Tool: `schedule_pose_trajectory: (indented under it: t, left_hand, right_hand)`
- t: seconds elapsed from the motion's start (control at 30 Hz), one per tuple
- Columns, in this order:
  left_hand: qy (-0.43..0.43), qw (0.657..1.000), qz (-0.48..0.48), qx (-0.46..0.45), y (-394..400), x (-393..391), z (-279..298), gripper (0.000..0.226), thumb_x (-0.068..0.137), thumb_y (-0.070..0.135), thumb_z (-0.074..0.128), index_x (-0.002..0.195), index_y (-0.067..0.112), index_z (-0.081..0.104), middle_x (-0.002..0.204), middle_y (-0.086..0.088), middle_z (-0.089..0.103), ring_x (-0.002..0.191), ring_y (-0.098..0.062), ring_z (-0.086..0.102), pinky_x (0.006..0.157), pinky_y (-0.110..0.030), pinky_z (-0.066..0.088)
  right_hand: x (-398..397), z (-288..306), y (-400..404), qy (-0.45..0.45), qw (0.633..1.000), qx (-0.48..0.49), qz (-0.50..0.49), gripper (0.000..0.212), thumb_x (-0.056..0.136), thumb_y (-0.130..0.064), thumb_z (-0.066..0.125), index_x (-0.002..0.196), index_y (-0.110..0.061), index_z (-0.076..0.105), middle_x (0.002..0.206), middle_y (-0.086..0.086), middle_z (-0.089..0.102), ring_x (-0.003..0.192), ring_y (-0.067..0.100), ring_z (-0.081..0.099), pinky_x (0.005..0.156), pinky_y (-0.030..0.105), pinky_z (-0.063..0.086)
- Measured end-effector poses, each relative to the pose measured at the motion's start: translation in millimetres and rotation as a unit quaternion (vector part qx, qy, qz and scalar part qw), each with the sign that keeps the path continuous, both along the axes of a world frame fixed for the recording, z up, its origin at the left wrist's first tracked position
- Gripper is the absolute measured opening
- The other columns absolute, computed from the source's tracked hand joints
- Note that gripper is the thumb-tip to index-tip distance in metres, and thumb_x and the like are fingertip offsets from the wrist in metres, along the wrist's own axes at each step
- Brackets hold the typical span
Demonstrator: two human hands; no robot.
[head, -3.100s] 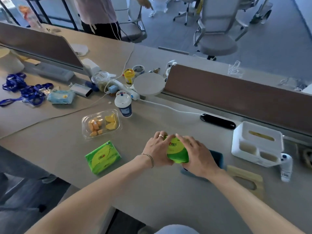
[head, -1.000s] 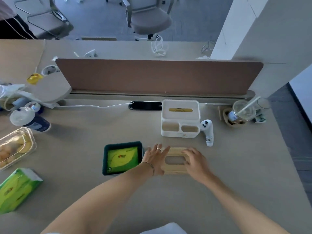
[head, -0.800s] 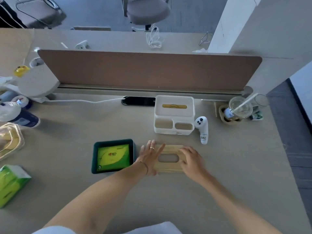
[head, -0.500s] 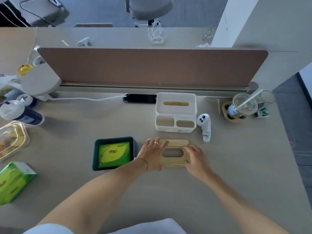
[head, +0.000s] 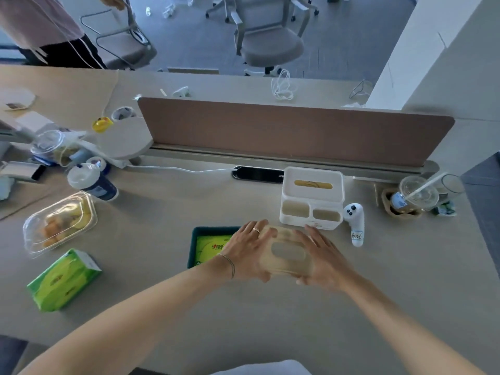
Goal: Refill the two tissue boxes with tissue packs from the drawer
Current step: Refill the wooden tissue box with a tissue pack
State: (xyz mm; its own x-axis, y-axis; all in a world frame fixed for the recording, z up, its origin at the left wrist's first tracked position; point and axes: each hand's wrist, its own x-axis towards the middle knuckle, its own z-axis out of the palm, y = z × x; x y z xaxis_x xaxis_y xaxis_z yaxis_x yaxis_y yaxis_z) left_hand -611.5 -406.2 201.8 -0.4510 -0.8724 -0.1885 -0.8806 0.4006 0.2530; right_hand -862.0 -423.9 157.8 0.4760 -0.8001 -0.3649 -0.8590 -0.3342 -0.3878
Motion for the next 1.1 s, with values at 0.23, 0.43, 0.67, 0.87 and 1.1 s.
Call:
schedule_pose_trajectory:
  t: [0.23, 0.43, 0.67, 0.87, 1.1]
  left_hand:
    - [0.049, 0.997, 0.042, -0.037, 27.5, 82.2, 1.7, 0.1, 0.051, 0.063, 0.08, 0.132, 0.021, 0.038, 0.136, -0.004, 0.041, 0.12, -0.024, 0.039, 0.115, -0.03, 0.021]
    - [0.022, 0.997, 0.067, -0.011, 38.1, 137.5, -6.6, 0.109, 0.056, 0.069, 0.073, 0.145, 0.027, 0.027, 0.143, -0.003, 0.042, 0.132, -0.023, 0.035, 0.122, -0.041, 0.015]
    - [0.037, 0.997, 0.068, 0.007, 38.4, 164.6, -17.7, 0.11, 0.057, 0.067, 0.071, 0.148, 0.03, 0.023, 0.145, 0.002, 0.041, 0.136, -0.021, 0.032, 0.118, -0.04, 0.023]
    - [0.047, 0.998, 0.049, -0.009, 35.8, 177.0, -21.8, 0.109, 0.057, 0.067, 0.07, 0.148, 0.028, 0.024, 0.143, -0.001, 0.043, 0.136, -0.023, 0.034, 0.119, -0.04, 0.022]
    - [0.049, 0.998, 0.044, 0.0, 33.3, 184.9, -27.4, 0.109, 0.057, 0.065, 0.07, 0.148, 0.029, 0.023, 0.145, -0.003, 0.042, 0.138, -0.023, 0.033, 0.118, -0.035, 0.024]
  right_hand:
    - [77.1, 22.7, 1.7, 0.0, 0.995, -0.05, 0.09, 0.124, 0.058, -0.056, 0.083, 0.152, -0.045, 0.003, 0.155, 0.002, 0.021, 0.148, 0.029, 0.016, 0.122, 0.041, 0.02]
    - [130.7, 31.0, 3.8, 0.008, 0.992, -0.064, 0.111, 0.121, 0.063, -0.054, 0.081, 0.155, -0.042, 0.002, 0.16, 0.007, 0.015, 0.146, 0.029, 0.022, 0.12, 0.038, 0.021]
    - [160.2, 25.0, 4.8, 0.028, 0.989, -0.069, 0.124, 0.118, 0.062, -0.057, 0.075, 0.156, -0.037, 0.006, 0.163, 0.011, 0.016, 0.148, 0.029, 0.019, 0.122, 0.036, 0.016]
    - [168.5, 21.5, 7.2, 0.035, 0.992, -0.057, 0.111, 0.12, 0.063, -0.06, 0.076, 0.156, -0.037, 0.004, 0.163, 0.008, 0.014, 0.15, 0.028, 0.014, 0.123, 0.037, 0.015]
    - [173.9, 19.5, 10.7, 0.048, 0.992, -0.053, 0.106, 0.119, 0.066, -0.061, 0.074, 0.158, -0.035, 0.003, 0.166, 0.009, 0.007, 0.153, 0.025, 0.008, 0.124, 0.036, 0.012]
